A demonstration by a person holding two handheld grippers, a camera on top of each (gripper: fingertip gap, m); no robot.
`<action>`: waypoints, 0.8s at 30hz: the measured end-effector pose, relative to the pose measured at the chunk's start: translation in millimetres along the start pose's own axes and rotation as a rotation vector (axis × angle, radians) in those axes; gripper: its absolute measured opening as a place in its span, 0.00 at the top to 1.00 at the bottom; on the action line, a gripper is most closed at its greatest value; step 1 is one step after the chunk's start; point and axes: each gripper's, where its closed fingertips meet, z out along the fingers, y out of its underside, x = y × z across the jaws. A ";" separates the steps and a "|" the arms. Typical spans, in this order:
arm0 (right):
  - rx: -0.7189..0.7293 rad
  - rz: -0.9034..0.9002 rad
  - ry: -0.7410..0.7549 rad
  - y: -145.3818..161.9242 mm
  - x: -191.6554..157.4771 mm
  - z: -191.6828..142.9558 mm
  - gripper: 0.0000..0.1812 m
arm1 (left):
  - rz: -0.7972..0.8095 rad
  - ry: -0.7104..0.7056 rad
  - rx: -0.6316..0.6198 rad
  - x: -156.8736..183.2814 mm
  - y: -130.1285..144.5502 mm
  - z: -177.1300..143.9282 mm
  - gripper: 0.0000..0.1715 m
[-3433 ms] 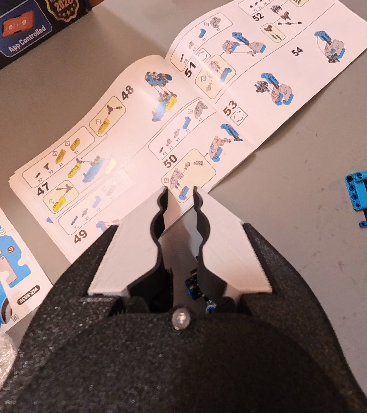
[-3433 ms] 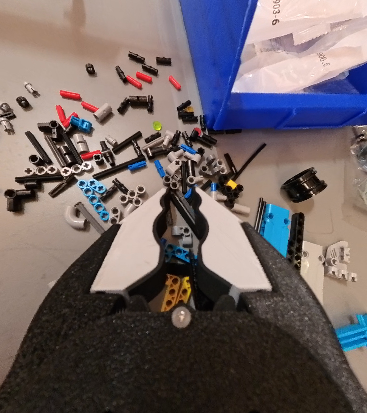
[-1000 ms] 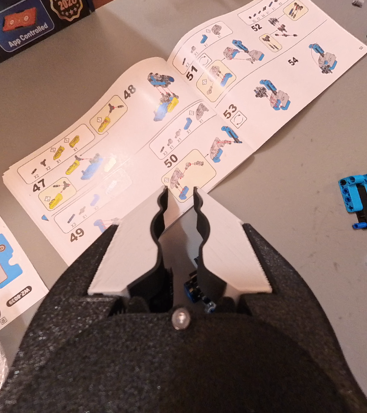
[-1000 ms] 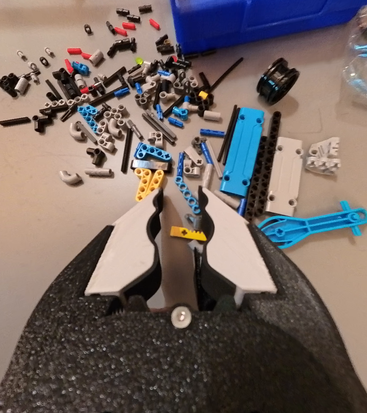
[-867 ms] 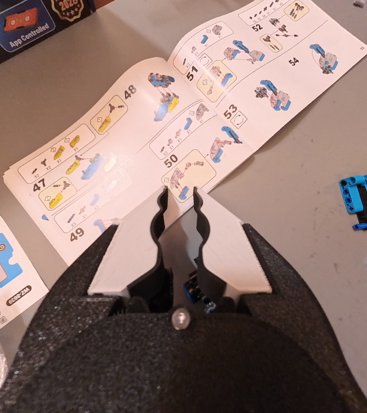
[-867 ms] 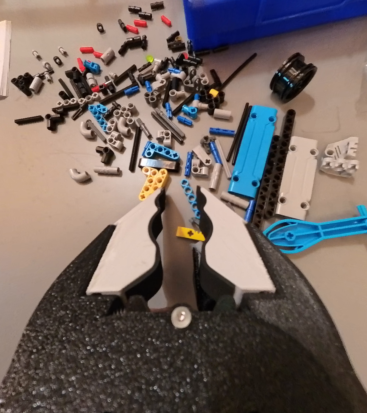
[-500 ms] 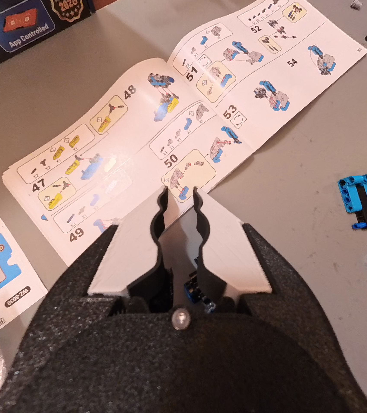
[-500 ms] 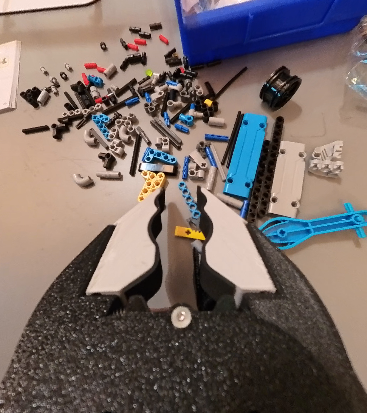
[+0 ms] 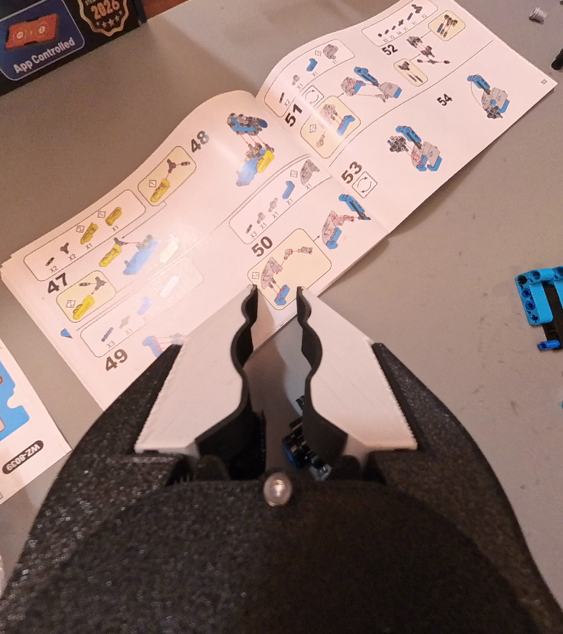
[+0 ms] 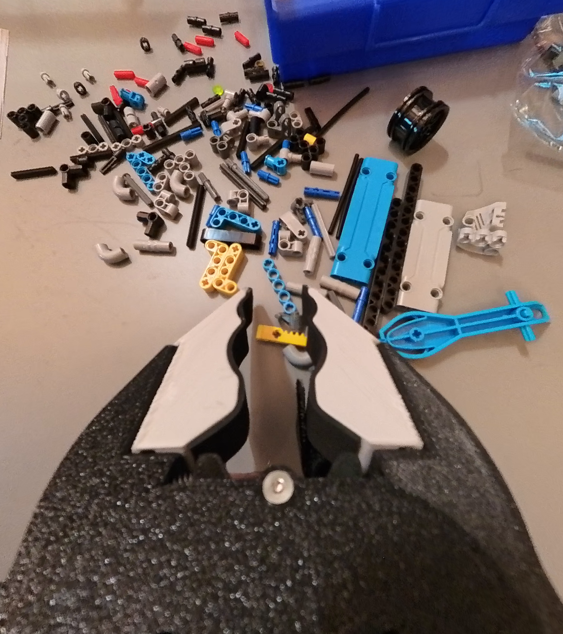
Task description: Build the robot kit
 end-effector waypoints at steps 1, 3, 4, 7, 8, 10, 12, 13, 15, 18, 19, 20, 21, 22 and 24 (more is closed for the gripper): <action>-0.003 -0.002 0.003 1.7 1.2 -0.8 0.84 | 0.002 -0.002 -0.001 0.0 0.0 0.1 0.87; -0.013 0.001 0.003 5.5 3.1 -1.6 0.84 | 0.002 -0.003 -0.001 0.0 0.0 0.1 0.87; -0.015 0.005 0.001 6.8 4.0 -2.3 0.85 | 0.002 -0.002 -0.001 0.0 0.0 0.1 0.87; -0.021 0.005 0.003 10.2 6.8 -4.4 0.85 | 0.002 -0.003 -0.002 -0.1 -0.1 0.1 0.87; -0.021 0.004 0.007 11.1 8.2 -5.4 0.85 | 0.002 -0.004 -0.002 -0.1 -0.1 0.1 0.87; -0.016 0.004 0.016 12.0 11.6 -7.7 0.85 | 0.003 -0.005 -0.002 -0.1 -0.1 0.1 0.87; -0.022 0.003 0.022 14.6 14.8 -9.0 0.85 | 0.004 -0.005 -0.003 -0.1 -0.1 0.1 0.87; -0.023 0.006 0.020 15.6 15.5 -9.8 0.85 | 0.005 -0.006 -0.002 0.0 -0.2 0.1 0.87; -0.022 0.011 0.012 17.2 15.6 -11.8 0.85 | 0.004 -0.006 -0.001 -0.1 -0.2 0.2 0.87; -0.023 -0.004 0.006 19.8 13.5 -14.1 0.85 | 0.006 -0.007 -0.002 0.0 -0.2 0.2 0.87; -0.023 -0.010 0.010 20.6 13.6 -15.3 0.85 | 0.006 -0.007 -0.001 0.0 -0.1 0.2 0.87; -0.021 -0.014 0.018 21.3 14.2 -16.6 0.85 | 0.006 -0.007 -0.001 0.0 -0.2 0.2 0.87; -0.015 -0.021 0.027 21.2 15.2 -18.3 0.85 | 0.007 -0.007 -0.001 0.1 -0.2 0.2 0.87; -0.008 -0.033 0.041 20.9 17.1 -20.2 0.85 | 0.007 -0.008 -0.001 0.0 -0.2 0.2 0.87; 0.005 -0.048 0.074 20.4 23.7 -24.7 0.85 | 0.007 -0.008 0.000 0.0 -0.2 0.2 0.87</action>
